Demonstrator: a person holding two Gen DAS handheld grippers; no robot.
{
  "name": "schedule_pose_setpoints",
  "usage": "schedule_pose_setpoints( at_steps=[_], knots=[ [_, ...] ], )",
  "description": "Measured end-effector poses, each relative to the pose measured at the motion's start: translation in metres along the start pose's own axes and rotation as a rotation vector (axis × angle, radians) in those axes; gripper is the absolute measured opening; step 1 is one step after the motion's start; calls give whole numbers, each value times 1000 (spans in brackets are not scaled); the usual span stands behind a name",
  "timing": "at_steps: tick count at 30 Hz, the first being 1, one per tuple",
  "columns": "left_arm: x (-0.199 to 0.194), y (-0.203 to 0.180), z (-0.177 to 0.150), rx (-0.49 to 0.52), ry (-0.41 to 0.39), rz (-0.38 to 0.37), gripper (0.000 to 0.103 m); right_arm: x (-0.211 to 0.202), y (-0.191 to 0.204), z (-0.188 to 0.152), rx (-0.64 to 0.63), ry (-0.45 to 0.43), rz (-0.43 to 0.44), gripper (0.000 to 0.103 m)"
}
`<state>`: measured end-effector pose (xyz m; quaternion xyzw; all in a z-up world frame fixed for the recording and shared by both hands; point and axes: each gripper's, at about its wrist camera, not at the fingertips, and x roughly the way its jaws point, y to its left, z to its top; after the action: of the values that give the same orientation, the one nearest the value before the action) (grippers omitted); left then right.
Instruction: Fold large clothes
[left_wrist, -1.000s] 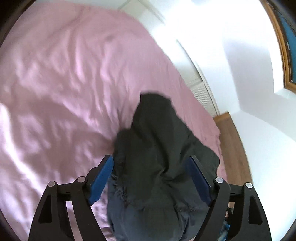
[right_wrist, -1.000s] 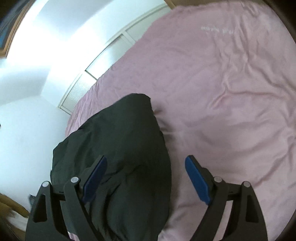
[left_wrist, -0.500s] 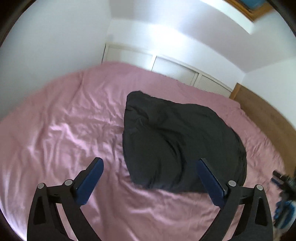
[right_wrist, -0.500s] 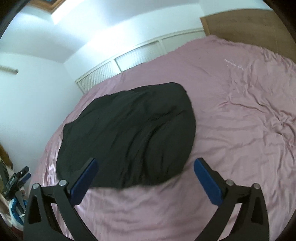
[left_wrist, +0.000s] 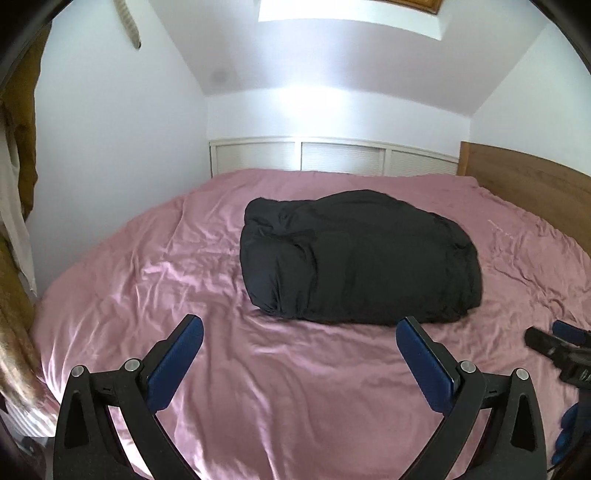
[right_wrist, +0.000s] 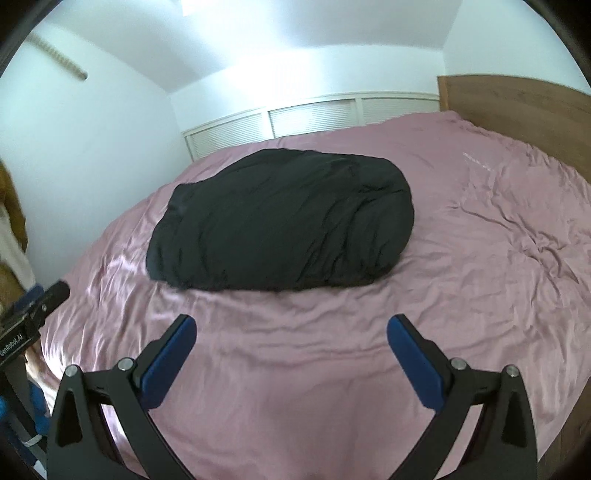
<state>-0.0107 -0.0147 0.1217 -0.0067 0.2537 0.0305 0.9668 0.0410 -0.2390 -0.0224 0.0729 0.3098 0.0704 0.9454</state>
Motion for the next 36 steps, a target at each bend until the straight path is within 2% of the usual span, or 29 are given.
schedule_pose_setpoints(
  at_steps=[2,5,16,36],
  knots=[
    [-11,-4,-4,1,-4,-26,102,-9,6,-6,-6,-5,12,103],
    [-23,-7,-7,12,-27,-11,102,-20,10,-11,-7,-17,21,103],
    [-46,-5,-8,19,-79,-37,102,-44,12,-21,-6,-38,22,103],
    [-50,-12,-7,27,-88,-32,102,-53,-3,-32,26,-81,-27,103]
  ],
)
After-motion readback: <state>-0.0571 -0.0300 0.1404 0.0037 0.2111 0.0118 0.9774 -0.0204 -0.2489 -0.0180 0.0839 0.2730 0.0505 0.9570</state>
